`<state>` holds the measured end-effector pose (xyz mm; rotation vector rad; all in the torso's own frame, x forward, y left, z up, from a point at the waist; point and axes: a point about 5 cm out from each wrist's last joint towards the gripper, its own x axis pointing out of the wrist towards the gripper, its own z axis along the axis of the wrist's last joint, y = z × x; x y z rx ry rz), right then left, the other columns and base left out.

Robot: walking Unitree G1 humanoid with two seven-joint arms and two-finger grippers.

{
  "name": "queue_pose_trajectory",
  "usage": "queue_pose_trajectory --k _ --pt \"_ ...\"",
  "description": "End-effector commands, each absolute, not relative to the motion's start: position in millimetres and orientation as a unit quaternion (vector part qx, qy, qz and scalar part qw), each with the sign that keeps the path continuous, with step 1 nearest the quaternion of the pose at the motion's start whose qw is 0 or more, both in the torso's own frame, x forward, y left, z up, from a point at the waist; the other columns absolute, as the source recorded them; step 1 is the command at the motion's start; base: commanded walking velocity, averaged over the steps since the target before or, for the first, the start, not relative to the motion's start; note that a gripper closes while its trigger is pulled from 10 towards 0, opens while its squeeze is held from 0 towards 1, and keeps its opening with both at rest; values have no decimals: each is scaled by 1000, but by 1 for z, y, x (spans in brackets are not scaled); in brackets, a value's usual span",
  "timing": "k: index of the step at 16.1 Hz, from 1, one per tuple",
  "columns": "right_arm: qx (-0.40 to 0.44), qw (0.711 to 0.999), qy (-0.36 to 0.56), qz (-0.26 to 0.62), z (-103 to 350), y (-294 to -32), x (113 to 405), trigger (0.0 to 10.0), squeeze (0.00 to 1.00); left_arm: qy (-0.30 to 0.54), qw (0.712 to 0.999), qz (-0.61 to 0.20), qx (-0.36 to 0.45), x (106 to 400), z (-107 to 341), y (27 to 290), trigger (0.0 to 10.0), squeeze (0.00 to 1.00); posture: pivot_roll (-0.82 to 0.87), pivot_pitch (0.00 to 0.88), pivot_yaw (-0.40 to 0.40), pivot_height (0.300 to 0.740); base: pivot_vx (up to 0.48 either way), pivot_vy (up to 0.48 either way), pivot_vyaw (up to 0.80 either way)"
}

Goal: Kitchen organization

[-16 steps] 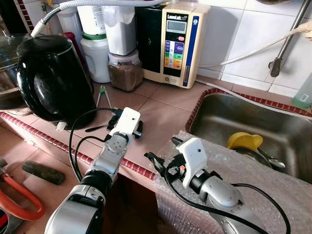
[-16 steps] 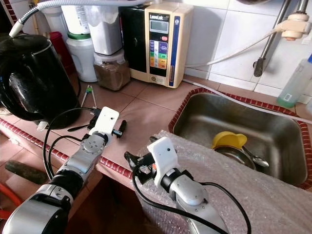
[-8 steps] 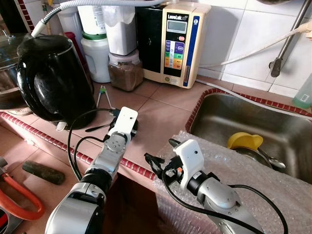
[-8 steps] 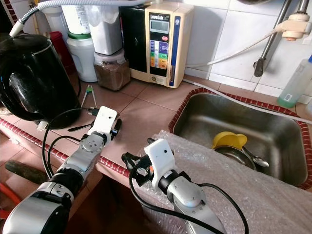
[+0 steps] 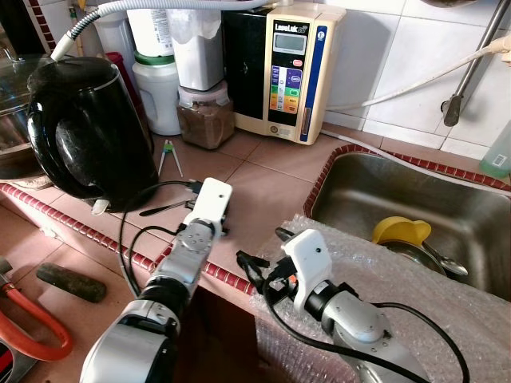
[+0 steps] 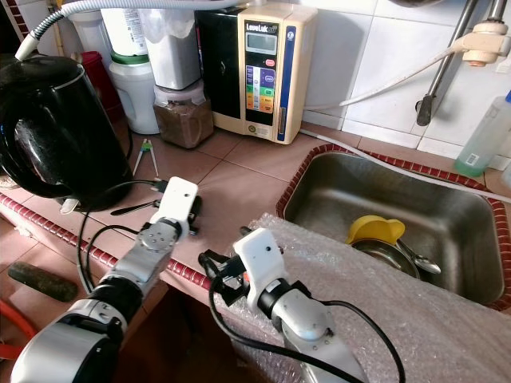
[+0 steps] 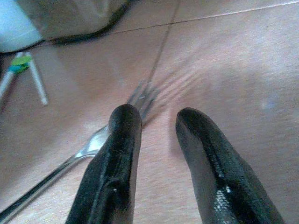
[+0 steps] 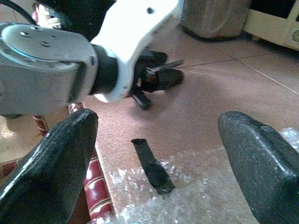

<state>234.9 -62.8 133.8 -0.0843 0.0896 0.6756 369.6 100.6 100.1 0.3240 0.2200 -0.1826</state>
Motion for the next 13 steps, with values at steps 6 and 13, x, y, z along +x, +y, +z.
queue_pose_trajectory --k 6,13 --pt "-38 945 47 322 132 -62 236 10000 1000 121 972 -144 143 369 101 79 0 0 19 0 68 740 0 0 0" --pt "-37 948 47 312 131 -63 237 10000 1000 28 990 -112 84 378 133 79 10000 0 22 0 78 740 0 0 0"
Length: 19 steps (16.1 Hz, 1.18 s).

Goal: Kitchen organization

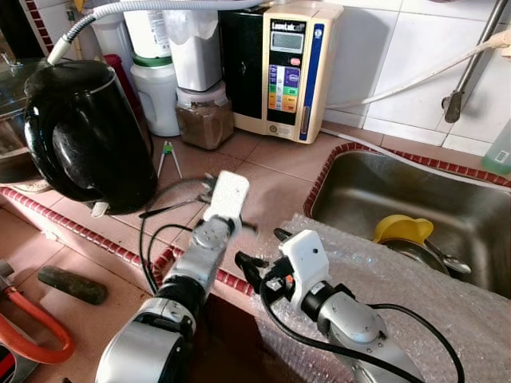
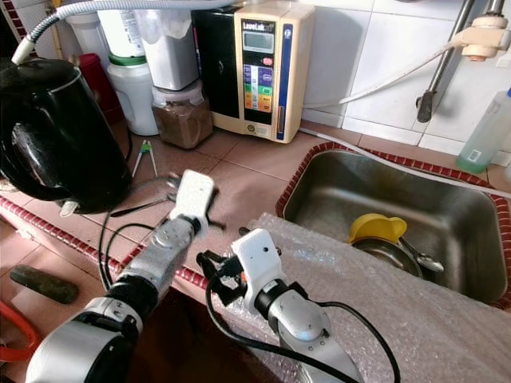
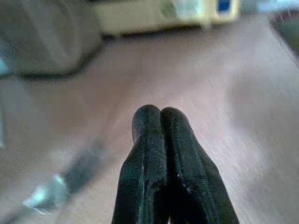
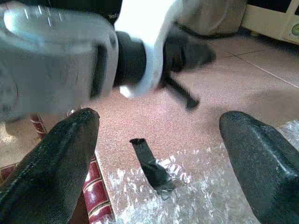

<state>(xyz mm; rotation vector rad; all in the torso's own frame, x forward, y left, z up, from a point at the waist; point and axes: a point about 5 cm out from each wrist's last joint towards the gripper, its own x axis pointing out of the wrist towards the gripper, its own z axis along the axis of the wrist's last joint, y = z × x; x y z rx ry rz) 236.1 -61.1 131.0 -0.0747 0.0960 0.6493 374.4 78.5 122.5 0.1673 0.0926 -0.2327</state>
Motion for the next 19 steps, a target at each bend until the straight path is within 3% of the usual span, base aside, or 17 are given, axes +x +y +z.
queue_pose_trajectory --k 1,4,10,19 --pt "-37 948 47 312 131 -63 237 10000 1000 16 992 -98 77 380 138 84 10000 1000 22 0 78 740 0 0 0" --pt "-40 948 45 313 131 -62 237 10000 1000 -5 995 -90 38 384 146 93 10000 1000 26 0 76 740 0 0 0" --pt "-39 948 49 311 129 -61 233 10000 1000 16 997 -57 43 392 149 104 10000 1000 10 0 90 740 0 0 0" --pt "-39 946 54 317 127 -58 229 10000 1000 80 994 -2 75 381 115 111 10000 1000 9 0 86 740 0 0 0"
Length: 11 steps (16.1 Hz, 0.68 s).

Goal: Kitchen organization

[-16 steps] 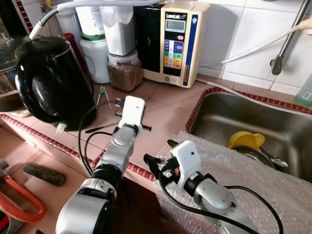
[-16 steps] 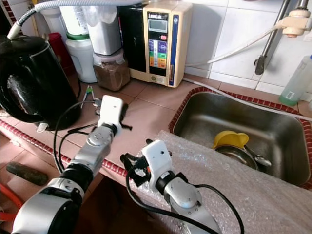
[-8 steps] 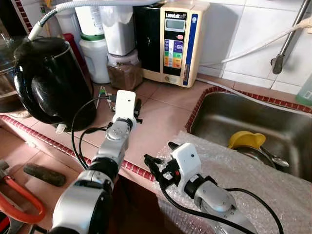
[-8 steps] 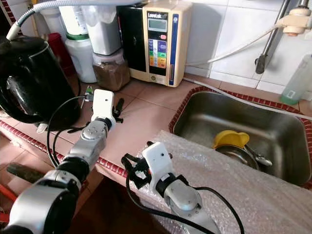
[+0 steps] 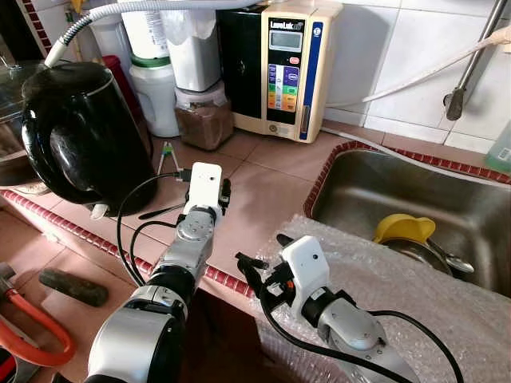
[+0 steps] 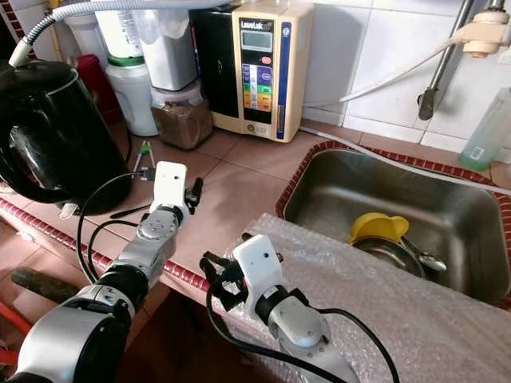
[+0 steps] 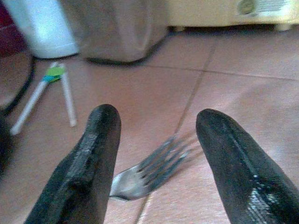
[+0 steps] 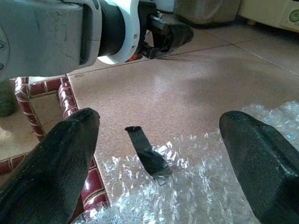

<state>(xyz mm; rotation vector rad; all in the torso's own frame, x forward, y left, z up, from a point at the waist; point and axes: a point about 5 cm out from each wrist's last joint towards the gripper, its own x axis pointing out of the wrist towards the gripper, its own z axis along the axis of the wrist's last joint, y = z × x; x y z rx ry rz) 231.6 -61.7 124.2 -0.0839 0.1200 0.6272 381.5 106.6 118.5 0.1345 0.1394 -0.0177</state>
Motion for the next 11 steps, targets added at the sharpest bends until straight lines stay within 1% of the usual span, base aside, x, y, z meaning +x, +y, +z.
queue_pose_trajectory --k 1,5,9,10,11 --pt "-41 945 55 320 128 -58 229 10000 1000 90 993 25 72 381 113 118 10000 1000 5 0 81 740 0 0 0" --pt "-42 944 56 322 128 -58 227 10000 1000 110 992 46 42 381 110 126 10000 1000 -5 0 79 740 0 0 0" --pt "-45 943 57 325 129 -57 226 10000 1000 123 992 38 11 380 107 117 10000 1000 -17 0 75 740 0 0 0" --pt "-46 942 58 326 129 -57 226 10000 1000 128 991 32 -11 380 107 112 10000 1000 -17 0 75 740 0 0 0" --pt "-47 942 58 326 129 -58 225 10000 1000 128 991 32 -17 381 109 109 10000 1000 -21 0 73 740 0 0 0"
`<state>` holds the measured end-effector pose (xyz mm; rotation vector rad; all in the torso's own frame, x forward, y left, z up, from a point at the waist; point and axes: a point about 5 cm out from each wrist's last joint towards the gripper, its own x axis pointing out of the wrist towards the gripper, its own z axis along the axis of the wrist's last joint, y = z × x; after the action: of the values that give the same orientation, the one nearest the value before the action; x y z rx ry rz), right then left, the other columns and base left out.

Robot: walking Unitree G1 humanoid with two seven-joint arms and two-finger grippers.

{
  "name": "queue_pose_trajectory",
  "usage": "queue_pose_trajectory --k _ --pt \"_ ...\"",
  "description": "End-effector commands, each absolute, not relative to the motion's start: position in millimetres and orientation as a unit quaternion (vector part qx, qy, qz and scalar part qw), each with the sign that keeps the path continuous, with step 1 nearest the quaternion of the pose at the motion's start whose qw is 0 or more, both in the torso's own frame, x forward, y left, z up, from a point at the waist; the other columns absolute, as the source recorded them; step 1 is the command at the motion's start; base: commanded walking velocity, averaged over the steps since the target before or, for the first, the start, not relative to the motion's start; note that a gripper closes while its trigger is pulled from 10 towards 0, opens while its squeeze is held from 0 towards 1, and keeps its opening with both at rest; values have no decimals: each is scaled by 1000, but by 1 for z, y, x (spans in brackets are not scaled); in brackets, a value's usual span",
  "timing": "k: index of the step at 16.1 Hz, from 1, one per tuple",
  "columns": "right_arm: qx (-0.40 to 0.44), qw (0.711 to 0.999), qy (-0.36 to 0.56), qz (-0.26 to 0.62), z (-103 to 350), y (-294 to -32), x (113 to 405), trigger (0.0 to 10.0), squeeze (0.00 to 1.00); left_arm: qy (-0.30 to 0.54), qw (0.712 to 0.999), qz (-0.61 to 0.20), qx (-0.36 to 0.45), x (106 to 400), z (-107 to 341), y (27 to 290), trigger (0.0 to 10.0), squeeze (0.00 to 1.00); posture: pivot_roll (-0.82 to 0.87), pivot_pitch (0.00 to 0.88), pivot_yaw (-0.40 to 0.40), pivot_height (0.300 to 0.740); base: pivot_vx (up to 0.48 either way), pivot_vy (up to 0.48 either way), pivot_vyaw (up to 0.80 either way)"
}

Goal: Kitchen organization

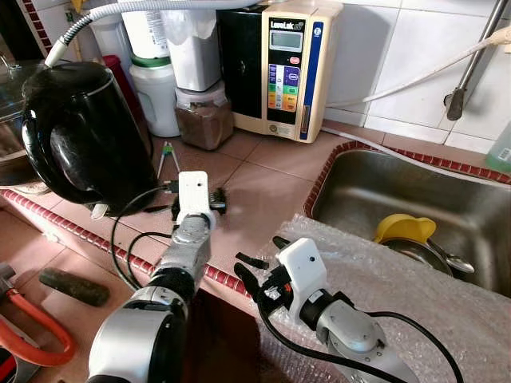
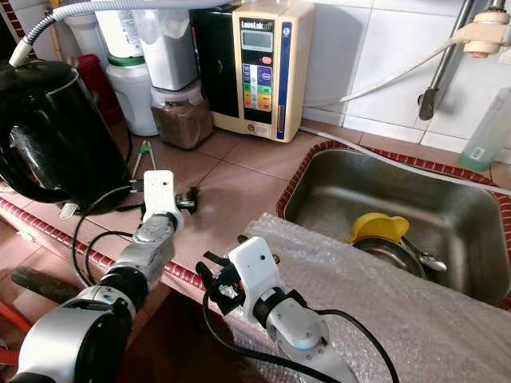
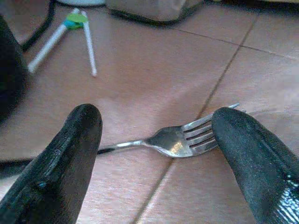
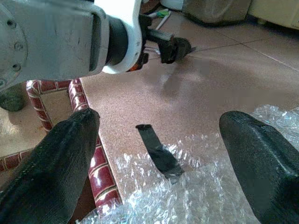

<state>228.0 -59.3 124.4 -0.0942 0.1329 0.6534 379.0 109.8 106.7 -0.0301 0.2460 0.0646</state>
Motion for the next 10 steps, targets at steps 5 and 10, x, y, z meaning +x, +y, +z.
queue_pose_trajectory --k 5,10 --pt "-48 942 60 326 128 -57 224 10000 1000 125 992 -3 -35 384 117 89 10000 0 -31 0 79 740 0 0 0" --pt "-50 942 63 326 127 -57 224 10000 1000 156 986 -38 -39 376 105 72 10000 0 -26 0 79 740 0 0 0"
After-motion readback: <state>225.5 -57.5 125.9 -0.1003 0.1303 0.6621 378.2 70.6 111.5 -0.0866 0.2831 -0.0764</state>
